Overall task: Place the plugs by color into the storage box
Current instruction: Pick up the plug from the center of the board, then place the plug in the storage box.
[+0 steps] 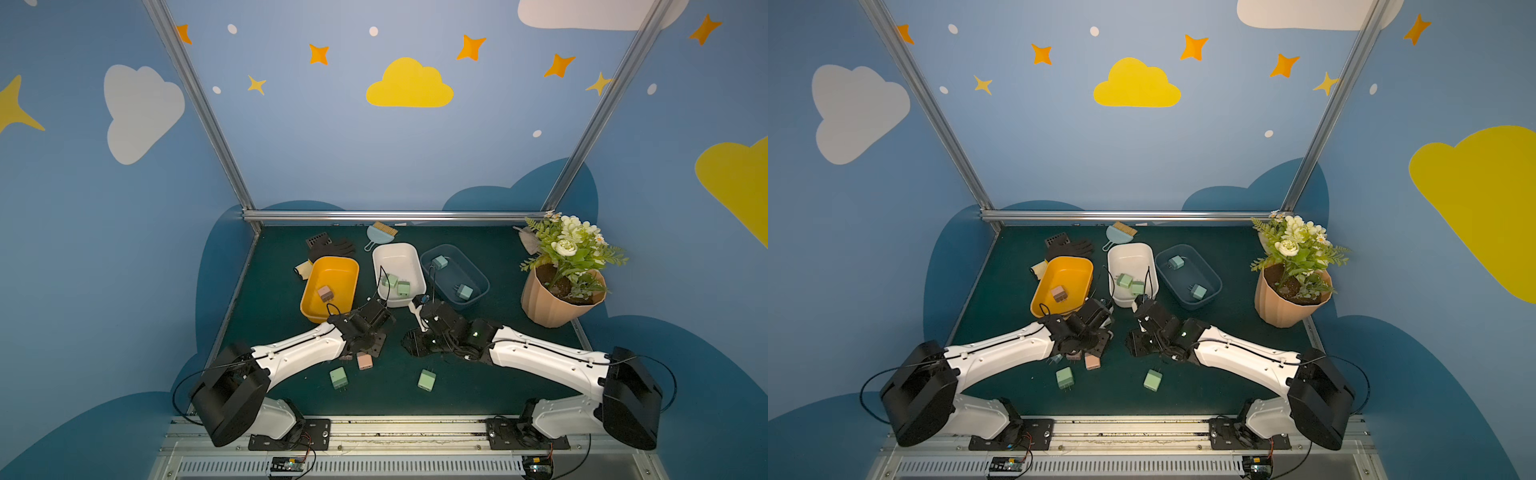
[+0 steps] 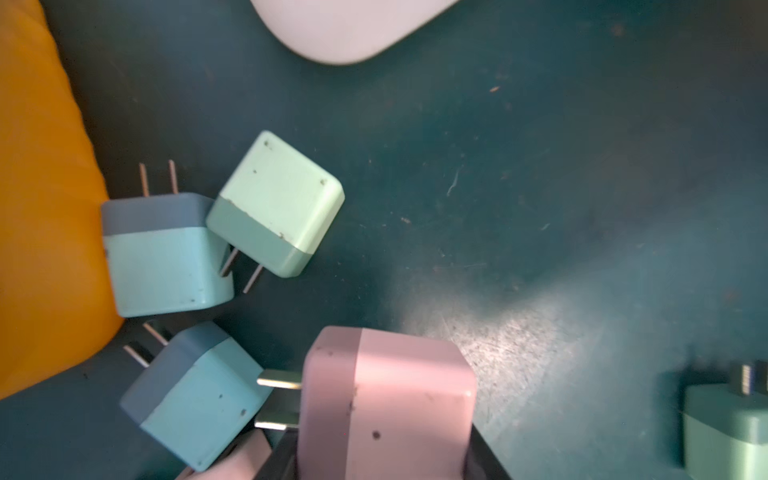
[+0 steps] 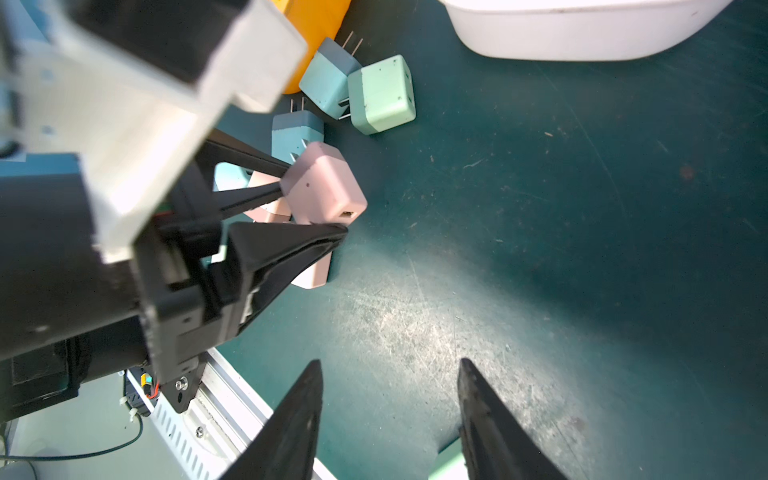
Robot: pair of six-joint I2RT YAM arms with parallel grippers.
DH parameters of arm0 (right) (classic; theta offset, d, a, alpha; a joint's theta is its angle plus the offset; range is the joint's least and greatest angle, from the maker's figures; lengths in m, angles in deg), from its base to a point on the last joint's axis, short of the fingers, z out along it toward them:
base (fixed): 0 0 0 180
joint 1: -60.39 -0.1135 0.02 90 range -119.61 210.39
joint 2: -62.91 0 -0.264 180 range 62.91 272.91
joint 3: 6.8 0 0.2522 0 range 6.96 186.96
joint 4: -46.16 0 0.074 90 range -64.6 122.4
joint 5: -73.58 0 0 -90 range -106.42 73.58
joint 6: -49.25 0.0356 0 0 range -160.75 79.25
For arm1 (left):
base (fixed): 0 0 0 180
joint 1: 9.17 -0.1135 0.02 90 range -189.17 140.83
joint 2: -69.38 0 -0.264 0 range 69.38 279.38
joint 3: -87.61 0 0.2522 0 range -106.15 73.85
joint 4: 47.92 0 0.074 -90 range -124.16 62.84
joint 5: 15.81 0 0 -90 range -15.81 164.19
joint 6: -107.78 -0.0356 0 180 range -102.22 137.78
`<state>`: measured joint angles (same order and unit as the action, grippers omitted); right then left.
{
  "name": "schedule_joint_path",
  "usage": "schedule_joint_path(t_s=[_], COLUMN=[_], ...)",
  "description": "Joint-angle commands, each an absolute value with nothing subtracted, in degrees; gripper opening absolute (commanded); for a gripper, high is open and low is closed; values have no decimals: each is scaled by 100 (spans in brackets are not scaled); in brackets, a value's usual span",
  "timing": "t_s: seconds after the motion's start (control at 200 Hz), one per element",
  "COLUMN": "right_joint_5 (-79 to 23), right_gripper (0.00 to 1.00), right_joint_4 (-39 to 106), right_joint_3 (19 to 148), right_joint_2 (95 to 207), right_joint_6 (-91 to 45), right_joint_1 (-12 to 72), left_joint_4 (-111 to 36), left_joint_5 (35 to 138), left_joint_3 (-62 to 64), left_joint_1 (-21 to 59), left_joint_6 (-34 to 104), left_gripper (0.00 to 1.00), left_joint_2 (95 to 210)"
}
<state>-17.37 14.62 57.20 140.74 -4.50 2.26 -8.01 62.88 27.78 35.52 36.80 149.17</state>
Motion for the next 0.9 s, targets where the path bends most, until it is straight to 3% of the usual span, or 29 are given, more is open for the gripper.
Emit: schedule_joint_path(t_s=[0.0,0.486,0.896], right_joint_5=[-1638,-1341,-1159], right_gripper=[53,53,54], right_joint_4=[1530,1796,2338], right_joint_3=[5766,5679,5936], right_joint_2=[13853,13568,13881], right_joint_6=[-427,-579,-1102], right_joint_1=[173,173,208], left_joint_4=[-593,-279,-143], left_joint_5=[6189,6040,6743], left_joint_3=[2771,2252,1451], left_joint_1=[3565,3341,2056], left_joint_6=[3552,3500,3058], left_gripper=[44,42,41], left_joint_2=[14621,14355,14786])
